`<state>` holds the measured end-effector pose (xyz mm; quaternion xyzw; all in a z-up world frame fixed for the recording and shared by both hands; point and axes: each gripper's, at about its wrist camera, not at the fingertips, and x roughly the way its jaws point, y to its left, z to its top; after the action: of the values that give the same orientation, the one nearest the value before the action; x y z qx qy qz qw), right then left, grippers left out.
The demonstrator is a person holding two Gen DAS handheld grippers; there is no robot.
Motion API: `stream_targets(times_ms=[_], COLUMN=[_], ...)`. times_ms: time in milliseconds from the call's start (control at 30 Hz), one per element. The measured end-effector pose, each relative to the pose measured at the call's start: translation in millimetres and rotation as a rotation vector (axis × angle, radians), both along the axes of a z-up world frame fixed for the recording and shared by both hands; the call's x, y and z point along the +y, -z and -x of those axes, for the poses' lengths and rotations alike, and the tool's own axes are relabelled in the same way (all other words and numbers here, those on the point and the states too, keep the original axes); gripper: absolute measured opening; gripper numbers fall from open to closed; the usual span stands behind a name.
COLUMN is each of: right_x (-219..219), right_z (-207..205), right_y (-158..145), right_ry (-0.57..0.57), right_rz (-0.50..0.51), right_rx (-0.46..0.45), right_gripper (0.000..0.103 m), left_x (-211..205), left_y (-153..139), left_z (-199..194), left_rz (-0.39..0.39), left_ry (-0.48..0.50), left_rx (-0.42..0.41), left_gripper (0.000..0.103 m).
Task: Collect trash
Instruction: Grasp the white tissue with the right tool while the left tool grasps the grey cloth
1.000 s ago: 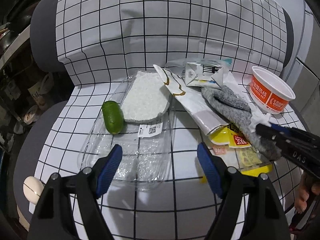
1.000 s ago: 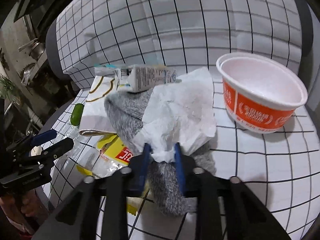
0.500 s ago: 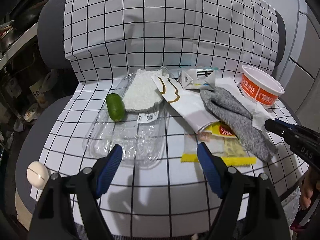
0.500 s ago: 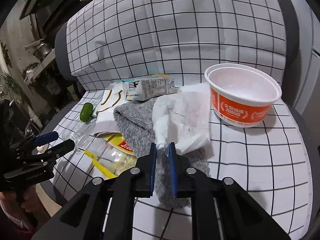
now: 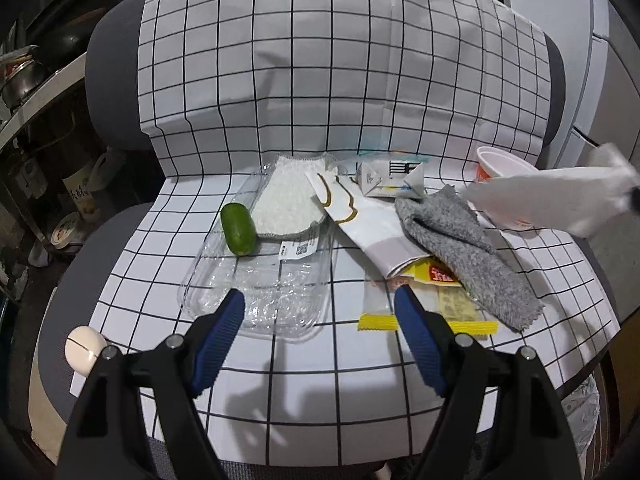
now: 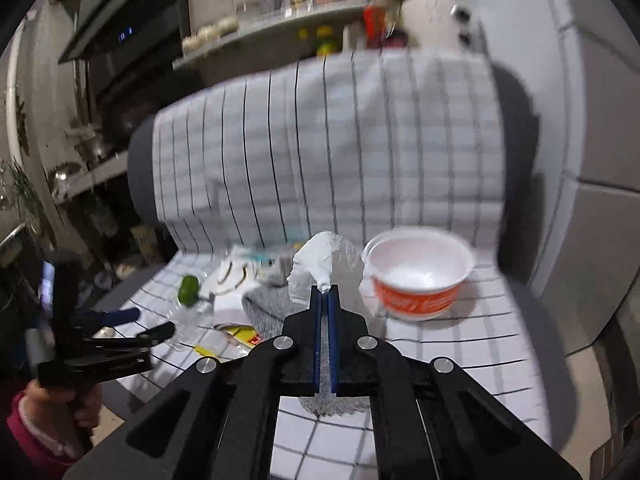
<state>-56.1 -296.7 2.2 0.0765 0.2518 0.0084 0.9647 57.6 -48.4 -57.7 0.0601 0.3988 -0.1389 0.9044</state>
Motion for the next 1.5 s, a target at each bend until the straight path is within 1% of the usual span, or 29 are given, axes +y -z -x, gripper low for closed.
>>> stream_targets(times_ms=[100,167,233,333,400,500,633,767,833,867,900,933,967,1067,1100,1167,1233,1367,1500], right_x=[-9.8,-17.3,-22.5,-31.5,-38.0,-49.7,-67.2,-72.9,-74.8,-74.2,-72.5,-71.8,-70.7,-67.9,-68.9,-73.4,-80.3,-90.4,-85.9], right_z=[33.5,53.2,64.3,70.3,62.3,37.0,4.7,-15.5,-23.9,-22.1,-22.4,-21.0,-17.2,-3.7,-1.5,0.2,-8.7,-40.3,-64.6], right_y=[-18.2,-22.9,-20.7,-7.6,6.1,37.7,85.7,123.5,140.2,139.1,137.4,134.7,129.3,108.1,103.2,95.5,97.2,117.7,139.0], right_ry=[0.043,0.076,0.098,0.131,0.155,0.197,0.199,0.174,0.154,0.150,0.139,0.131,0.131,0.119,0.120,0.132,0.156,0.177,0.171], right_rz=[0.016,0.015,0.008,0.001,0.012,0.048,0.027,-0.009,-0.036,-0.032,-0.033,-0.034,-0.026,0.006,0.010,0.013,0.009,-0.039,-0.021], right_rx=[-0.021,-0.012,0.015,0.070,0.116,0.194,0.282,0.351,0.406,0.382,0.384,0.378,0.353,0.264,0.248,0.212,0.220,0.284,0.360], right_gripper=[0.003,0.004,0.004,0.005,0.007,0.008,0.008,0.008,0.010,0.018,0.024,0.035,0.044,0.053,0.055,0.067,0.070,0.070,0.069], left_x=[-4.2,-8.4,-14.4,-22.0,-27.5,-35.9,-44.0,-48.7,-49.0,-48.7,-48.6,-48.5,-48.2,-48.9,-49.4,-51.1,-53.8,-59.3,-60.6], left_y=[-3.0,-4.5,-6.2,-7.4,-6.7,-2.8,6.0,15.5,19.3,20.8,21.8,22.7,22.8,21.0,20.2,19.5,20.5,24.0,27.6], left_z=[3.2,5.5,8.2,11.8,14.8,18.1,18.7,14.0,10.4,8.7,7.3,5.5,4.4,2.8,2.3,0.0,-2.6,-4.1,-6.5], left_rz=[0.013,0.018,0.023,0.028,0.027,0.024,0.012,-0.001,-0.007,-0.008,-0.009,-0.011,-0.010,-0.001,0.001,0.008,0.015,0.008,0.001], left_ry=[0.014,0.024,0.039,0.058,0.070,0.088,0.101,0.108,0.105,0.105,0.104,0.103,0.104,0.111,0.113,0.116,0.117,0.122,0.119], left_rx=[-0.003,-0.005,-0.008,-0.010,-0.010,-0.006,0.004,0.022,0.028,0.031,0.033,0.034,0.033,0.019,0.014,0.011,0.016,0.027,0.036], left_gripper=[0.075,0.075,0.075,0.075,0.075,0.075,0.075,0.075,0.075,0.075,0.075,0.075,0.075,0.075,0.075,0.075,0.075,0.075,0.075])
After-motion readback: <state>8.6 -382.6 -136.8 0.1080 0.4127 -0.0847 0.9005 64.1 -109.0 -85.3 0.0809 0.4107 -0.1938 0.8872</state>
